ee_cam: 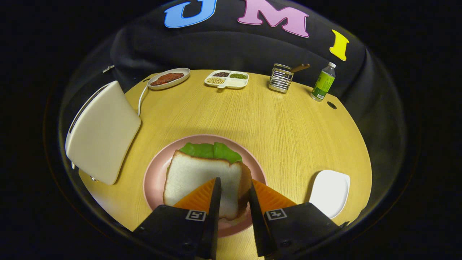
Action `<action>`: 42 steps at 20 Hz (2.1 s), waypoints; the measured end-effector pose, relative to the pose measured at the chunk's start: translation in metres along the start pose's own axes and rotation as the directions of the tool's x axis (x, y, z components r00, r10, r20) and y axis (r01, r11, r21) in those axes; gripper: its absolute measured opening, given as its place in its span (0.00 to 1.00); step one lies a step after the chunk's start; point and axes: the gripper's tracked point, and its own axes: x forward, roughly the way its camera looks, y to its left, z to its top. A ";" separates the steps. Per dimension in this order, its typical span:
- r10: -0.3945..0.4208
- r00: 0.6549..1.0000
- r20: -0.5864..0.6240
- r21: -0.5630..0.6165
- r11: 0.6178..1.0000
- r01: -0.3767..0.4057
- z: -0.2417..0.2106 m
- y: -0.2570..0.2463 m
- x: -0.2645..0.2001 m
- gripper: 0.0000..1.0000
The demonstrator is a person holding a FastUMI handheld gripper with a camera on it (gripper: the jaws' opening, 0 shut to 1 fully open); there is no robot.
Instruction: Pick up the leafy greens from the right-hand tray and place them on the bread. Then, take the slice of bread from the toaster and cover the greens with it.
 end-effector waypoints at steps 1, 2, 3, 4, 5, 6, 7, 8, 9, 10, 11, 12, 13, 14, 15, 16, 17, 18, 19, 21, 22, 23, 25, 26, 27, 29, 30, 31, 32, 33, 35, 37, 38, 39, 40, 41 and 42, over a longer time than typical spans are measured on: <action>-0.022 1.000 0.000 -0.008 1.000 0.022 0.000 -0.005 0.000 0.52; -0.027 1.000 -0.001 -0.021 0.999 0.027 0.000 -0.009 0.000 0.58; -0.030 1.000 0.004 -0.035 0.999 0.030 0.001 -0.009 -0.001 0.65; -0.034 0.999 0.013 -0.051 0.998 0.035 0.003 -0.011 -0.004 0.67; -0.039 0.999 0.024 -0.066 0.997 0.040 0.005 -0.014 -0.006 0.69; -0.046 0.998 0.035 -0.075 0.996 0.048 0.006 -0.016 -0.008 0.72; -0.053 0.998 0.047 -0.085 0.995 0.056 0.008 -0.019 -0.011 0.81; -0.051 0.997 0.059 -0.093 0.994 0.056 0.009 -0.020 -0.014 0.87; -0.042 0.996 0.076 -0.100 0.994 0.049 0.012 -0.019 -0.018 0.94; -0.034 0.994 0.101 -0.109 0.993 0.046 0.016 -0.019 -0.023 0.95; -0.026 0.991 0.129 -0.116 0.992 0.041 0.022 -0.020 -0.029 0.95; -0.016 0.987 0.159 -0.117 0.992 0.035 0.029 -0.021 -0.037 0.95; -0.007 0.981 0.192 -0.115 0.993 0.030 0.037 -0.021 -0.045 0.95; -0.001 0.975 0.224 -0.111 0.993 0.027 0.046 -0.022 -0.054 0.95; 0.004 0.967 0.255 -0.109 0.994 0.024 0.055 -0.023 -0.064 0.95; 0.008 0.958 0.288 -0.109 0.994 0.024 0.064 -0.025 -0.076 0.95; 0.013 0.948 0.317 -0.113 0.993 0.024 0.073 -0.026 -0.088 0.95; 0.019 0.938 0.346 -0.119 0.993 0.024 0.081 -0.028 -0.100 0.95; 0.022 0.927 0.375 -0.126 0.992 0.028 0.090 -0.029 -0.114 0.95; 0.027 0.897 0.441 -0.141 0.989 0.040 0.109 -0.033 -0.142 0.95; 0.025 0.881 0.472 -0.146 0.988 0.050 0.117 -0.037 -0.157 0.95; 0.022 0.864 0.503 -0.145 0.988 0.059 0.125 -0.040 -0.174 0.95; 0.016 0.821 0.571 -0.135 0.988 0.075 0.139 -0.045 -0.212 0.95; 0.014 0.798 0.603 -0.137 0.987 0.087 0.143 -0.047 -0.231 0.95; 0.007 0.774 0.633 -0.141 0.984 0.106 0.147 -0.051 -0.249 0.95; 0.006 0.734 0.679 -0.152 0.980 0.132 0.152 -0.053 -0.283 0.94; 0.016 0.726 0.687 -0.158 0.979 0.128 0.152 -0.050 -0.297 0.94; 0.027 0.719 0.695 -0.163 0.979 0.121 0.153 -0.045 -0.310 0.94; 0.032 0.709 0.704 -0.165 0.979 0.119 0.155 -0.043 -0.323 0.94; 0.039 0.702 0.712 -0.167 0.979 0.115 0.158 -0.041 -0.334 0.94; 0.041 0.688 0.724 -0.158 0.981 0.108 0.162 -0.037 -0.353 0.95; 0.042 0.676 0.736 -0.131 0.988 0.082 0.162 -0.031 -0.369 0.94; 0.045 0.666 0.745 -0.123 0.990 0.071 0.162 -0.027 -0.375 0.95; 0.041 0.657 0.753 -0.120 0.990 0.076 0.162 -0.027 -0.379 0.95; 0.036 0.654 0.756 -0.122 0.989 0.087 0.160 -0.028 -0.379 0.96; 0.043 0.660 0.750 -0.130 0.988 0.083 0.153 -0.023 -0.377 0.96; 0.062 0.668 0.741 -0.139 0.988 0.062 0.146 -0.015 -0.374 0.97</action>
